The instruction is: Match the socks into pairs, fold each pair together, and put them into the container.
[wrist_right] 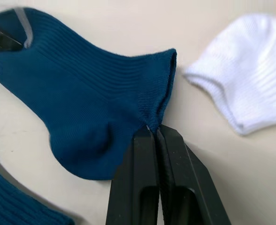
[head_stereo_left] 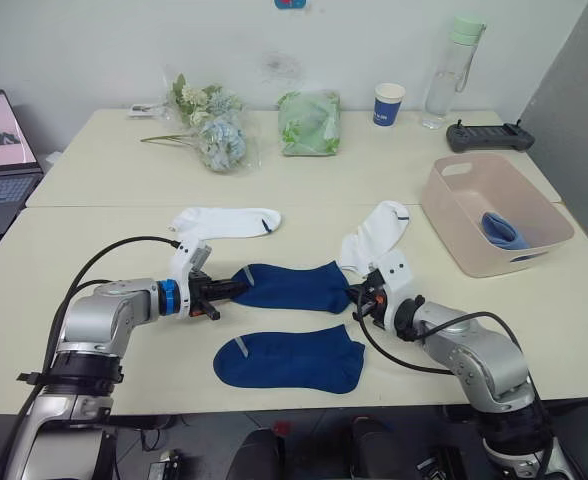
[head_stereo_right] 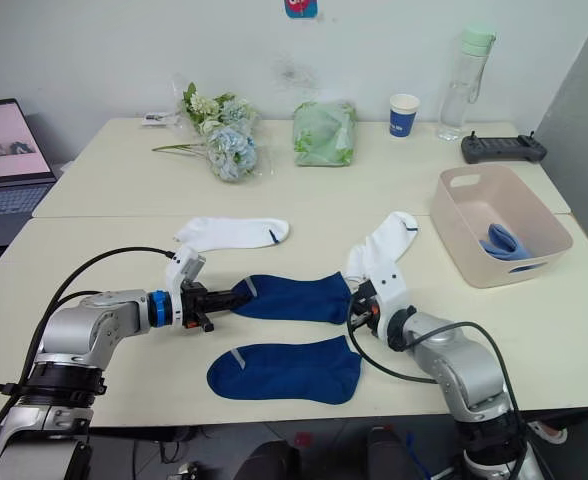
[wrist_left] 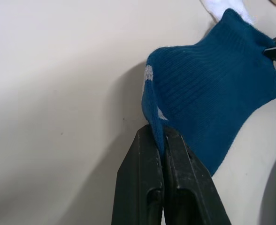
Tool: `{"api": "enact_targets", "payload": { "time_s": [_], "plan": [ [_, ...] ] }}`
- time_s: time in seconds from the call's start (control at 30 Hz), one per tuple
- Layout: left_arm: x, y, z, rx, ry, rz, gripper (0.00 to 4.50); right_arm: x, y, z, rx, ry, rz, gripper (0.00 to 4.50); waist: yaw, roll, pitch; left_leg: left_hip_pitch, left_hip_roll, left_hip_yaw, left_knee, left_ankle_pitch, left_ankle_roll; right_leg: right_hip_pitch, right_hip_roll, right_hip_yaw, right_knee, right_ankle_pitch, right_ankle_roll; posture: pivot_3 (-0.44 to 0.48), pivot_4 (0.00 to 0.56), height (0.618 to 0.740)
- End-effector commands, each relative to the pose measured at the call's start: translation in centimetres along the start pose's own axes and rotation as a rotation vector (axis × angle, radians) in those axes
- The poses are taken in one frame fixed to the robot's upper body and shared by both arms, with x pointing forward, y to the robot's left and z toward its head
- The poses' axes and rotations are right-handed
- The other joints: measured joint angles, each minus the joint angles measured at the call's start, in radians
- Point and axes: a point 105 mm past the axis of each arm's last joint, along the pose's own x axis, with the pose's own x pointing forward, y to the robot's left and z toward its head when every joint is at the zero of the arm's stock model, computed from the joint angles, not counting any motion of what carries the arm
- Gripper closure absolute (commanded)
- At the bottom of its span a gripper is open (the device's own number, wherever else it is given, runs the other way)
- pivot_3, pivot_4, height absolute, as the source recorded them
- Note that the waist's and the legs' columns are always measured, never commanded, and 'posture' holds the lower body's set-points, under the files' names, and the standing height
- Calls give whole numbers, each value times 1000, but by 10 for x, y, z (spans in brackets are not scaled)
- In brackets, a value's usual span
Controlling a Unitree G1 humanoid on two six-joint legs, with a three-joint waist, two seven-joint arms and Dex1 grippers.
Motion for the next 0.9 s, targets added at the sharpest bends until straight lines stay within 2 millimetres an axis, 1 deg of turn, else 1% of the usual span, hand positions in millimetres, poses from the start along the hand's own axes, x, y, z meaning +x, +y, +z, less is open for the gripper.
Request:
{"api": "enact_targets", "payload": {
  "time_s": [0.03,0.13,0.23,0.3,0.4,0.5,0.6,0.7,0.8,0.9],
  "plan": [
    [-20,-12,24,73,-48,-44,4500,-18,15,32,-77,-124,92,4465,-1,0,0,0,0,0,0,0,0,0,0,0,0,0,0,0,150,740],
    [-39,-23,35,93,-41,-82,4500,-36,24,45,-43,-165,159,4465,-2,0,0,0,1,0,-2,0,0,0,0,0,-1,0,0,0,150,740],
    [-54,-41,35,70,-11,-149,4500,-54,38,47,5,-154,259,4465,-1,0,0,1,1,-1,-4,0,0,0,0,0,-3,0,0,0,150,740],
    [-66,-63,23,47,44,-231,4500,-69,49,40,35,-110,336,4465,-1,0,0,1,1,0,-6,0,0,1,-1,0,-5,0,0,0,150,740],
    [-78,-84,3,11,96,-275,4500,-85,61,25,21,-38,378,4465,-1,1,1,1,1,0,-9,0,0,2,-1,0,-11,0,0,0,150,740],
    [-77,-89,-13,13,107,-241,4500,-90,63,14,9,9,360,4465,1,1,1,2,1,-1,-9,0,0,4,-2,-1,-12,0,0,0,150,740],
    [-72,-89,-30,12,112,-187,4500,-89,62,4,-18,54,321,4465,3,1,1,8,1,-1,-10,0,0,10,-2,-1,-13,0,0,0,150,740],
    [-63,-93,-56,34,152,-155,4500,-86,63,-11,-63,111,298,4465,3,1,1,14,1,1,-11,0,0,15,-2,0,-14,-1,-1,0,150,740],
    [-53,-89,-66,35,126,-107,4500,-79,57,-23,-80,136,254,4465,3,1,1,15,1,1,-13,0,0,16,-2,0,-14,-1,-1,0,150,740],
    [-44,-83,-71,78,119,-72,4500,-74,54,-30,-81,144,229,4465,4,0,0,15,1,1,-12,0,0,17,-2,-1,-14,-1,-1,0,150,740]
  ]
}}
